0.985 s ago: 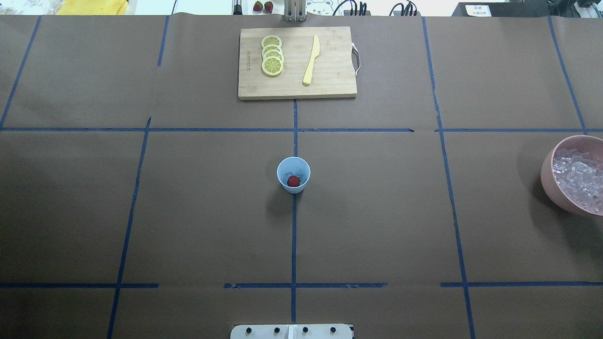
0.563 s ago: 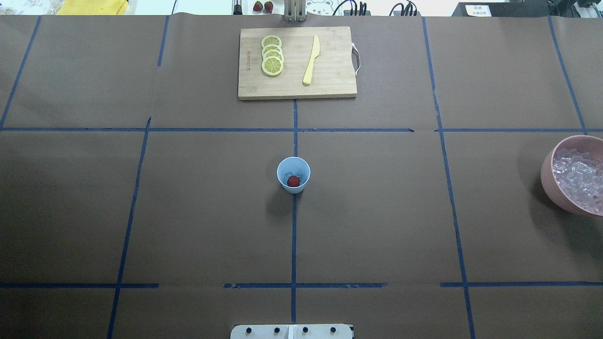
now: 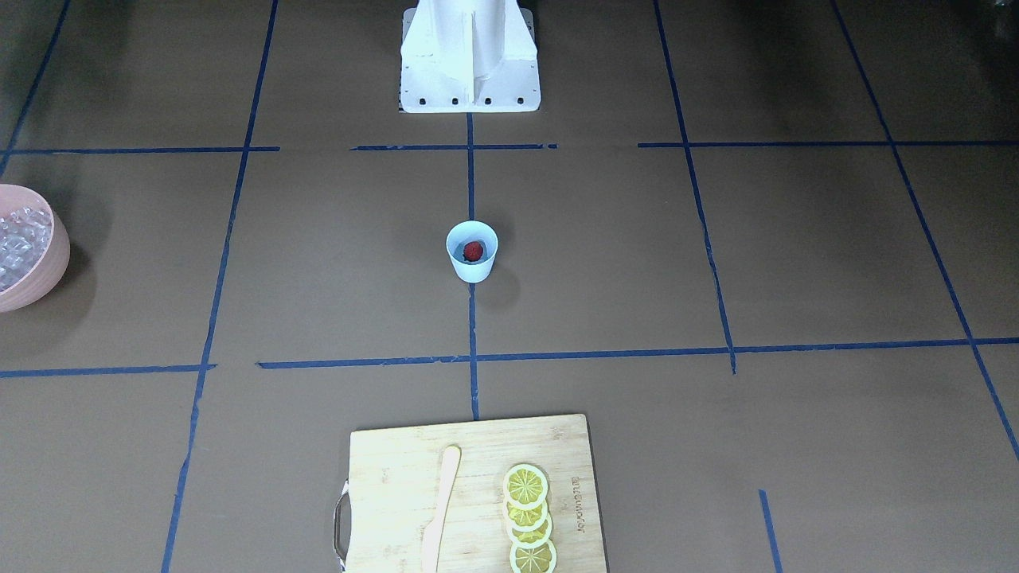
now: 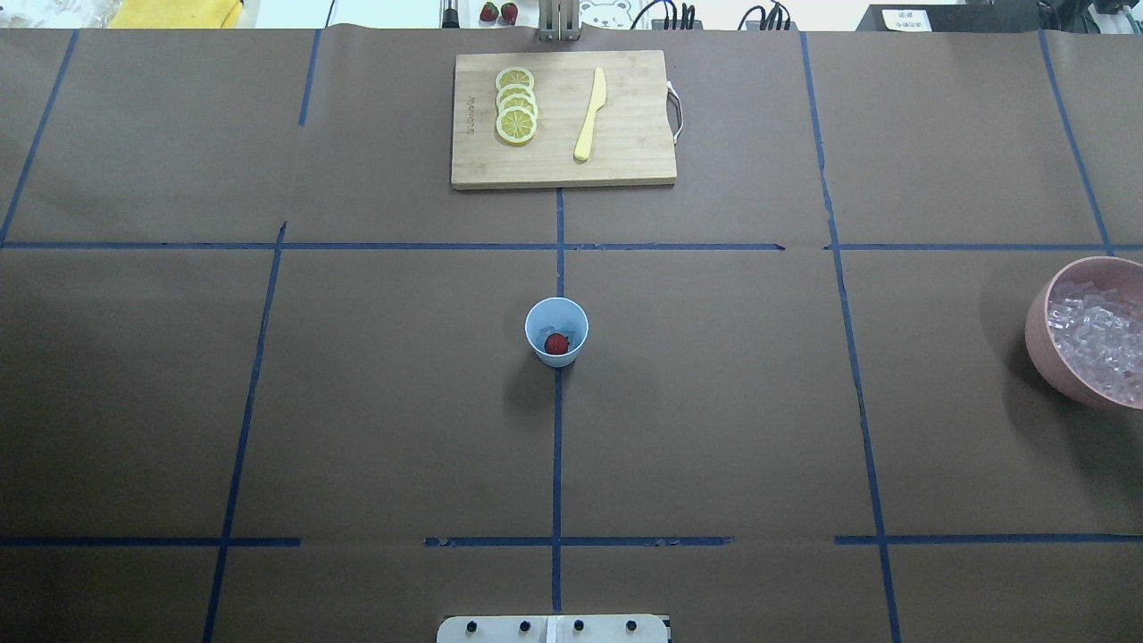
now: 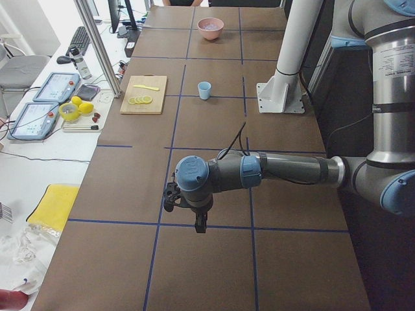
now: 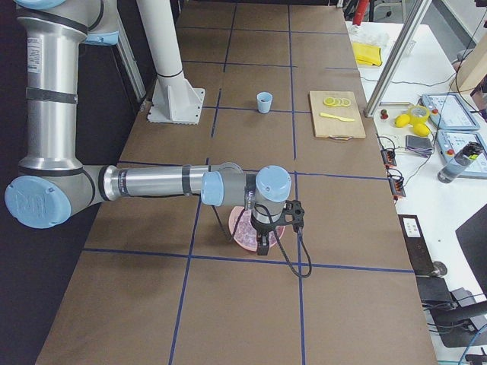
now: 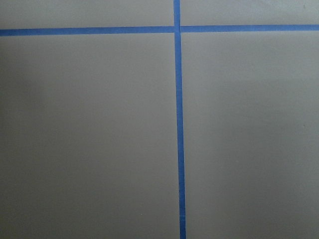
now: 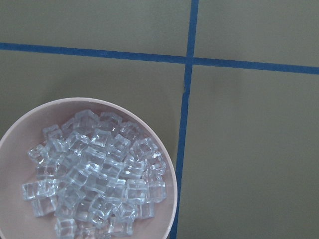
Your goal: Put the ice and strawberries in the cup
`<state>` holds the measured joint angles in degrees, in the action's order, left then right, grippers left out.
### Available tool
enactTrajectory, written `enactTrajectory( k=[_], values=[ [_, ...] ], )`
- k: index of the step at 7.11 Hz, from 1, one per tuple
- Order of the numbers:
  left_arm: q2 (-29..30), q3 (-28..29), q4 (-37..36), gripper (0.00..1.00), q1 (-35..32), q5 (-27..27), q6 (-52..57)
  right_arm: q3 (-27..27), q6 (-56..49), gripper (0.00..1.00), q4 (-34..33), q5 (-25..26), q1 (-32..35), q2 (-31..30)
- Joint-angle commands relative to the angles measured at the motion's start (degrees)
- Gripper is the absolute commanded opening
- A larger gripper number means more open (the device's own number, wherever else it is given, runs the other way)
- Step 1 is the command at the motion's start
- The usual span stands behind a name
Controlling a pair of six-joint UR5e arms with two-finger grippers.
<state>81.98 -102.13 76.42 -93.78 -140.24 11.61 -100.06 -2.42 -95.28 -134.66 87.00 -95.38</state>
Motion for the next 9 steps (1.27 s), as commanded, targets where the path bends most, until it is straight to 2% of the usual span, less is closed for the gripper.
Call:
enactTrajectory(
  k=[1, 4, 9],
  values=[
    [-0.5, -0.4, -1.4, 1.00, 0.0, -2.8, 0.0, 0.2, 0.0, 1.00, 0.0, 0.2, 0.0, 0.3],
    [0.0, -1.3, -6.9, 1.00, 0.0, -2.8, 0.1, 0.1, -0.1, 1.00, 0.0, 0.2, 0.0, 0.4],
    [1.0, -0.3, -6.5, 1.00, 0.1, -2.2, 0.4, 0.5, 0.0, 1.00, 0.0, 0.2, 0.0, 0.5]
  ],
)
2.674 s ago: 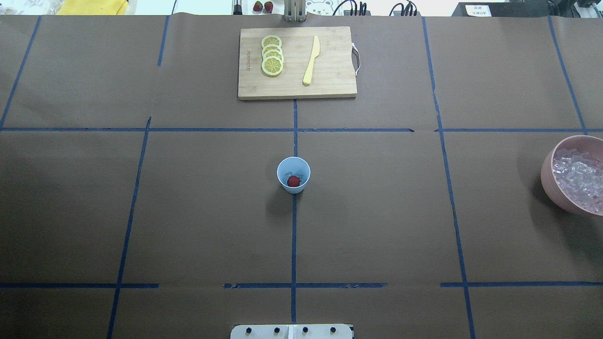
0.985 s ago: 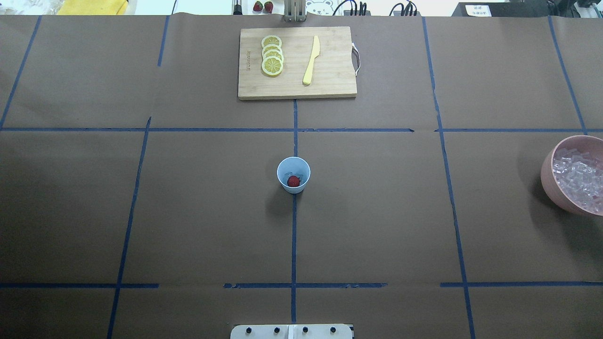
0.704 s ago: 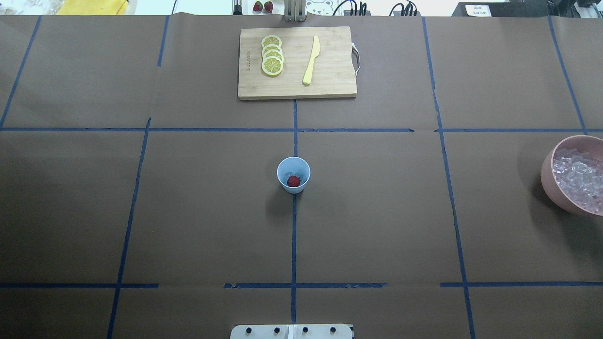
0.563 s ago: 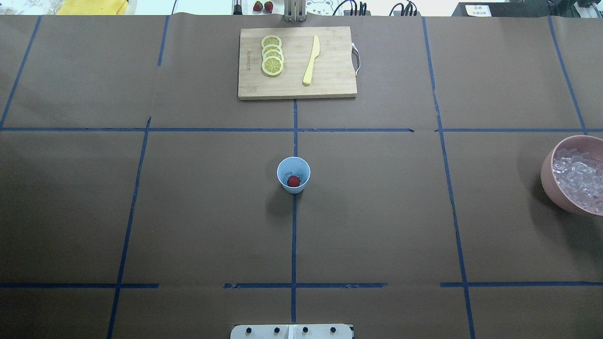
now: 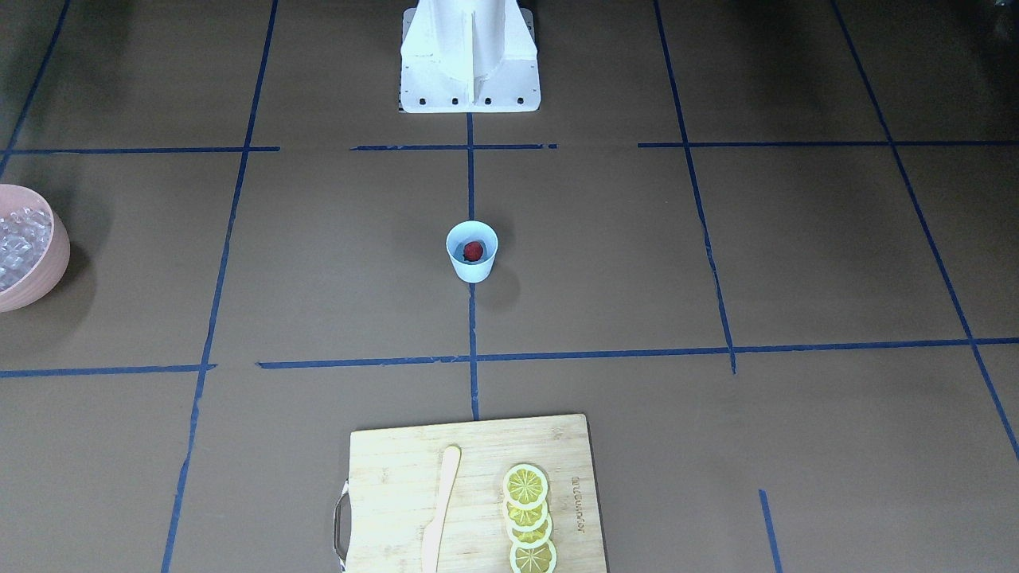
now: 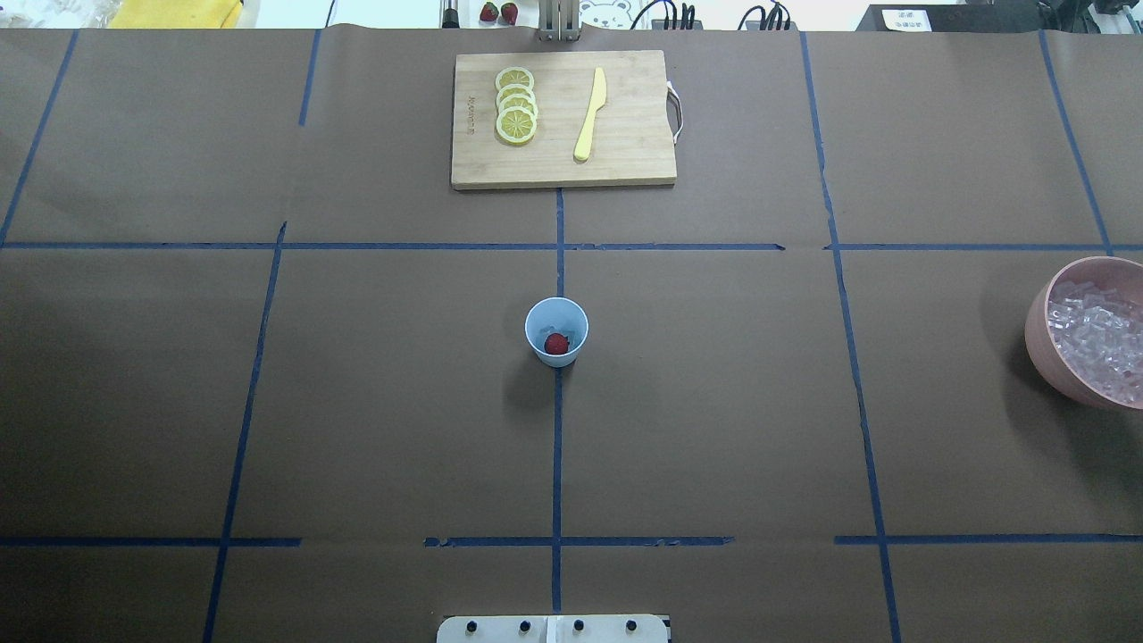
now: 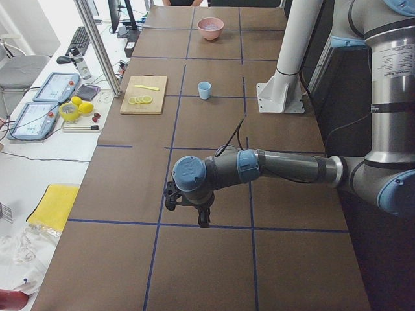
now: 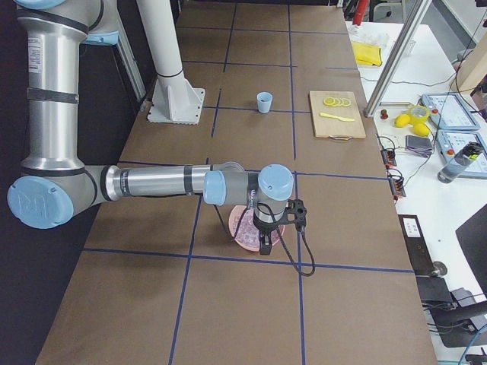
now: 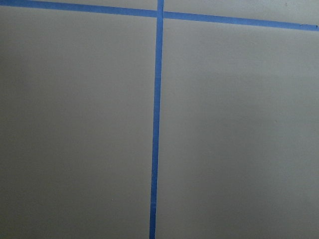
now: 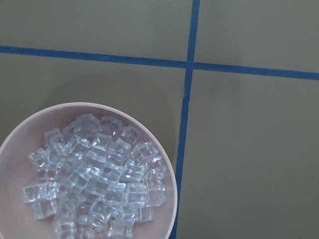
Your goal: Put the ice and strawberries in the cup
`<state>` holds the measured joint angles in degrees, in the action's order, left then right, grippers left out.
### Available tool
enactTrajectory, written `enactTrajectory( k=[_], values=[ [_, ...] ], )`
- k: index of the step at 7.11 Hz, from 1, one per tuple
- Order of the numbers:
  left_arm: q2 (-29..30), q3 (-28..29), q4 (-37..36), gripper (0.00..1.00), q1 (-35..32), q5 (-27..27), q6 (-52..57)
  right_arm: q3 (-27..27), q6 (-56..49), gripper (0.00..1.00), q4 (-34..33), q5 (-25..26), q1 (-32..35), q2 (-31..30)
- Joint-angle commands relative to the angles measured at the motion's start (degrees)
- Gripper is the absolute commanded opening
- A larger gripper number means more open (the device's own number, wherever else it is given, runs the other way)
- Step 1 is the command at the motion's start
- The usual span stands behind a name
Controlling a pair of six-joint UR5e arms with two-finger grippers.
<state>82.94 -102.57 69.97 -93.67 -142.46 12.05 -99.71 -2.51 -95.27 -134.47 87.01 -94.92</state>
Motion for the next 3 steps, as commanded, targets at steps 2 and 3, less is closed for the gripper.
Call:
enactTrajectory(
  k=[2, 3],
  values=[
    [0.0, 0.3, 0.1, 1.00, 0.1, 0.0, 0.0, 0.0, 0.1, 1.00, 0.0, 0.0, 0.0, 0.0],
    [0.1, 0.9, 0.3, 1.00, 0.1, 0.0, 0.1, -0.1, 0.1, 1.00, 0.0, -0.1, 0.0, 0.1]
  ],
)
